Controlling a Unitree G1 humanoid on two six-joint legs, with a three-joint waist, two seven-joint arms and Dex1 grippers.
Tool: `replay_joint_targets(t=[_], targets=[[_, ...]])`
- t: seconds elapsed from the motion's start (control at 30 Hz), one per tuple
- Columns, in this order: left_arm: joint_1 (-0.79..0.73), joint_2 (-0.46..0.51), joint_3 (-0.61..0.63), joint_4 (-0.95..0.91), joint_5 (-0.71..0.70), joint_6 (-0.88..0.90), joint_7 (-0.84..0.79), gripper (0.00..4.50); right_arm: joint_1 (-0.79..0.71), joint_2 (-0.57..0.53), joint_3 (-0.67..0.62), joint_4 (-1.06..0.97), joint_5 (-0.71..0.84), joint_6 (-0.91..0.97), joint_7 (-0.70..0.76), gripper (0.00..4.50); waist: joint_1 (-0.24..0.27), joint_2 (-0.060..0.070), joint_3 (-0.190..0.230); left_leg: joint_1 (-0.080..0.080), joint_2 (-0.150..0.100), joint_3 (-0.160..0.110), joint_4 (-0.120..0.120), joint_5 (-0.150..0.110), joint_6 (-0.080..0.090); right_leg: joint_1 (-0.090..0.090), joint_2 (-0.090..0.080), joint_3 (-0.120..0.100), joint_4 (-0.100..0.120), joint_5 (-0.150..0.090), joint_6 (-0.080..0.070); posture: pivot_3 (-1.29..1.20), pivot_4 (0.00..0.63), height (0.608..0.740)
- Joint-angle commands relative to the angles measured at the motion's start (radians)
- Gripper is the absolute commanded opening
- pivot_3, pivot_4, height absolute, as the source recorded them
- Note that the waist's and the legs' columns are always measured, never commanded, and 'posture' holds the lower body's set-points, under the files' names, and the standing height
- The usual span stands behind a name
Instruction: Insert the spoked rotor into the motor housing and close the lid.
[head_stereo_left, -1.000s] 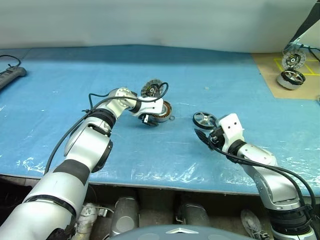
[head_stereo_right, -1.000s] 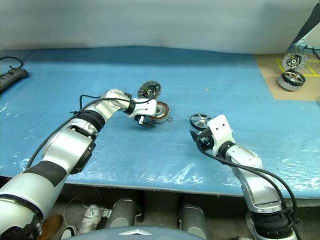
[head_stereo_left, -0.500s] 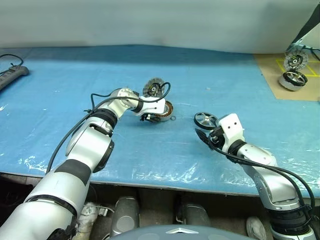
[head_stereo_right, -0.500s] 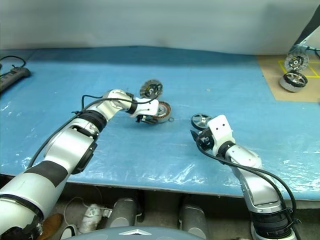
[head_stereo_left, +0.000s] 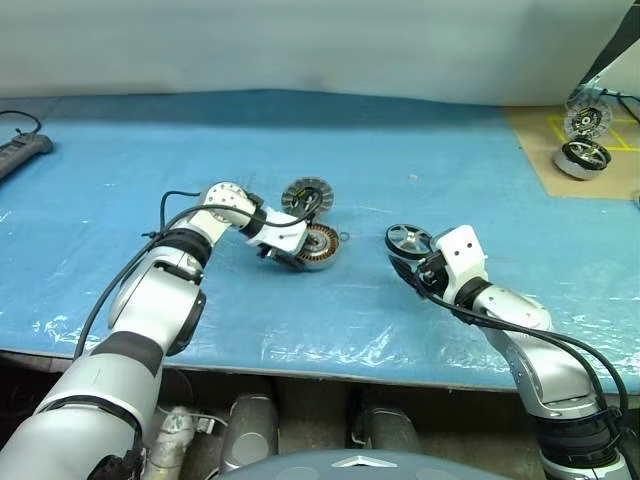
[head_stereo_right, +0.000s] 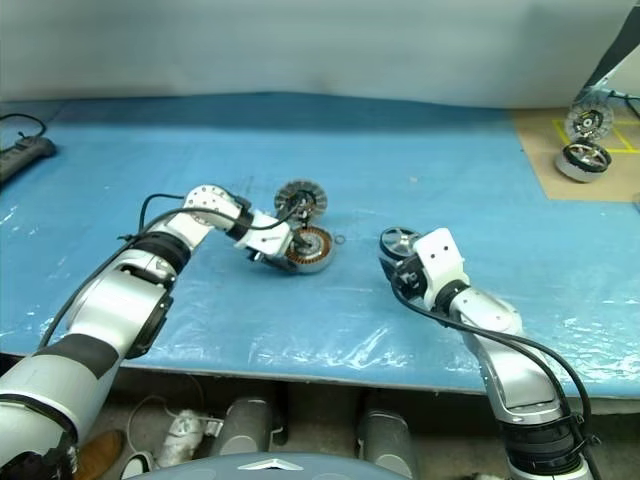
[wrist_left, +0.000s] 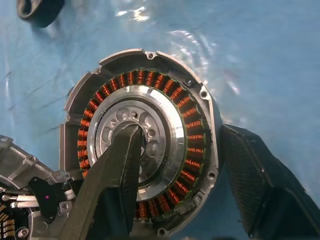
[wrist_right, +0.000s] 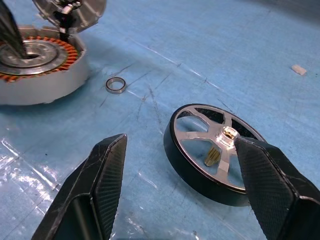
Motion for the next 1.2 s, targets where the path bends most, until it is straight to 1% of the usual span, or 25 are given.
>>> replay_joint_targets(t=[0.03,0.13,0.27,0.37,0.47,0.53,0.6,0.67,0.73,0.8,0.9,1.0,1.17,1.2], targets=[[0.094,0.049,-0.043,-0.072,-0.001,-0.005,-0.069,2.15,0.002,0.006,0.002,-0.022,-0.001,-0.020,0.003,3.64,-0.002,0.000,0.000,0.001,0.000,0.000,0.000,0.000,0.000,0.001,0.000,0.000,0.000,0.000,0.000,0.00,0.150,0.740],[0.150,0.079,-0.051,-0.172,-0.021,0.013,-0.068,2.15,-0.005,0.005,0.006,-0.015,0.001,-0.020,0.010,3.64,-0.002,0.001,0.000,0.002,0.000,0.000,0.000,0.000,0.000,0.001,0.000,0.000,0.000,0.000,0.000,0.00,0.150,0.740],[0.200,0.093,-0.058,-0.254,-0.029,0.040,-0.033,2.15,-0.028,0.003,0.017,0.011,-0.002,-0.028,0.025,3.64,-0.003,0.001,-0.001,0.003,0.000,0.001,-0.001,0.000,0.000,0.002,0.000,0.001,0.000,0.000,0.000,0.00,0.150,0.740],[0.225,0.090,-0.052,-0.289,-0.081,0.023,-0.052,2.15,-0.048,0.001,0.024,0.034,-0.007,-0.033,0.034,3.64,-0.003,0.003,-0.002,0.003,0.000,0.001,-0.002,0.000,0.000,0.001,0.000,0.001,0.000,-0.001,0.000,0.00,0.150,0.740],[0.241,0.093,-0.049,-0.329,-0.142,0.065,-0.104,2.15,-0.055,-0.002,0.029,0.043,-0.007,-0.036,0.048,3.64,-0.002,0.003,-0.002,0.003,0.000,0.001,-0.003,0.000,-0.001,0.001,0.000,0.001,0.000,-0.001,-0.001,0.00,0.150,0.740],[0.251,0.096,-0.043,-0.359,-0.178,0.092,-0.123,2.86,-0.057,-0.003,0.034,0.048,-0.011,-0.039,0.055,3.64,-0.001,0.003,-0.002,0.003,0.000,0.002,-0.004,0.002,-0.003,0.001,0.000,0.001,0.000,-0.001,-0.001,0.00,0.150,0.740],[0.259,0.100,-0.035,-0.392,-0.190,0.085,-0.099,3.43,-0.059,-0.001,0.035,0.052,-0.012,-0.040,0.060,3.64,-0.001,0.003,-0.002,0.003,0.000,0.002,-0.004,0.002,-0.004,0.000,0.000,0.001,0.000,-0.002,-0.001,0.00,0.150,0.740],[0.276,0.114,-0.035,-0.460,-0.250,0.115,-0.154,4.11,-0.061,0.002,0.035,0.056,-0.010,-0.039,0.064,3.64,-0.001,0.003,-0.002,0.002,0.000,0.002,-0.004,0.002,-0.004,-0.001,0.000,0.001,0.000,-0.002,-0.001,0.00,0.150,0.740],[0.291,0.121,-0.026,-0.530,-0.304,0.168,-0.184,4.11,-0.061,0.004,0.038,0.060,-0.007,-0.037,0.070,3.64,-0.001,0.003,-0.002,0.001,0.000,0.002,-0.004,0.002,-0.004,-0.001,0.000,0.001,0.000,-0.002,-0.001,0.00,0.150,0.740],[0.293,0.134,-0.018,-0.579,-0.321,0.193,-0.187,4.11,-0.062,0.005,0.043,0.065,-0.009,-0.040,0.075,3.64,-0.001,0.003,-0.002,0.000,0.000,0.002,-0.004,0.002,-0.004,-0.003,0.000,0.001,0.000,-0.002,-0.001,0.00,0.150,0.740],[0.286,0.153,-0.006,-0.607,-0.330,0.208,-0.185,4.11,-0.067,0.010,0.044,0.070,-0.010,-0.045,0.075,3.64,-0.002,0.003,-0.002,-0.001,0.000,0.002,-0.004,0.002,-0.004,-0.004,0.000,0.001,0.001,-0.002,-0.001,0.00,0.150,0.740],[0.288,0.169,0.028,-0.639,-0.386,0.253,-0.184,4.11,-0.079,0.028,0.032,0.071,0.004,-0.057,0.075,3.64,-0.004,0.003,-0.002,-0.001,0.000,0.002,-0.004,0.002,-0.004,-0.004,0.000,0.001,0.001,-0.002,-0.001,0.00,0.150,0.740],[0.325,0.165,0.116,-0.722,-0.508,0.406,-0.117,4.11,-0.110,0.044,0.044,0.090,0.005,-0.082,0.087,3.64,-0.004,0.003,-0.002,-0.001,0.000,0.002,-0.004,0.003,-0.005,-0.004,0.000,0.001,0.001,-0.002,-0.002,0.00,0.150,0.740],[0.346,0.154,0.145,-0.746,-0.534,0.443,-0.074,4.11,-0.126,0.049,0.052,0.102,0.001,-0.089,0.089,3.64,-0.006,0.003,-0.002,-0.001,0.000,0.003,-0.003,0.003,-0.005,-0.004,0.000,0.001,0.001,-0.002,-0.002,0.00,0.150,0.740]])
